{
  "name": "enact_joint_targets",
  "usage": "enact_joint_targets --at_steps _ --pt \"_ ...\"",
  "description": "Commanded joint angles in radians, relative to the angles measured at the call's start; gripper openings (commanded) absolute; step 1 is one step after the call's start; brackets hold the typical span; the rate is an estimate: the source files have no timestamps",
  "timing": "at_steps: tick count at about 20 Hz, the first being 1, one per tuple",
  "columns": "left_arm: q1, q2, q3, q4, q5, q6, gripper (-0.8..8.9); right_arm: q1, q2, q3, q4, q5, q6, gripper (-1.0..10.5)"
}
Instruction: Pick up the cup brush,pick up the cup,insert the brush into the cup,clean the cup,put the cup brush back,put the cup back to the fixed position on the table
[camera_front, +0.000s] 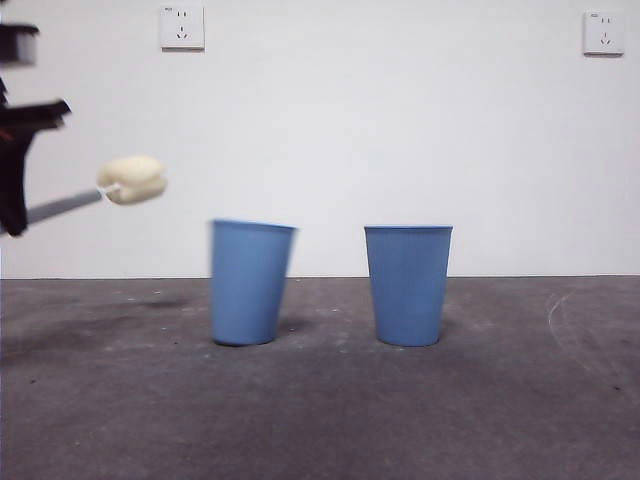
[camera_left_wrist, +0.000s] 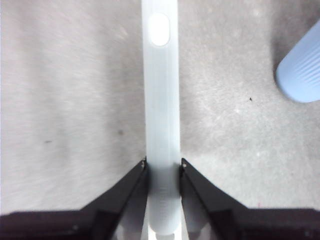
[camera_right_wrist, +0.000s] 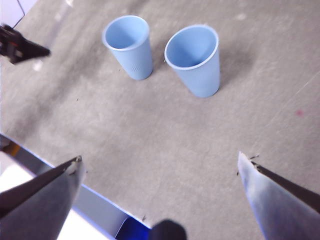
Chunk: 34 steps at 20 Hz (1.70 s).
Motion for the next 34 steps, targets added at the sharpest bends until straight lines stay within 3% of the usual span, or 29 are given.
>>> enact_joint_targets --at_steps 1,8,12,16,20,26,34 --pt "0.017 -0.05 -0.009 -0.034 0.0 0.035 -0.09 0.001 0.024 0.002 0.008 -0.002 0.003 5.6" --pt "0.017 -0.228 -0.009 -0.241 0.098 0.073 -0.09 0.103 0.116 -0.008 0.133 0.005 -0.005 5.7" --pt "0.015 -0.323 -0.009 -0.342 0.129 0.091 -0.09 0.188 0.167 -0.088 0.293 0.072 -0.002 5.7" --pt "0.014 -0.396 -0.009 -0.44 0.129 0.106 -0.09 0.259 0.209 -0.267 0.582 0.132 0.078 5.7" --pt "0.012 -0.443 -0.009 -0.509 0.13 0.114 -0.09 0.338 0.286 -0.442 0.933 0.245 0.149 5.7" --pt "0.012 -0.455 -0.009 -0.54 0.134 0.114 -0.09 0.426 0.525 -0.544 1.408 0.412 0.181 5.7" --pt "0.013 -0.454 -0.009 -0.531 0.174 0.117 -0.09 0.432 0.828 -0.542 1.78 0.445 0.207 5.7"
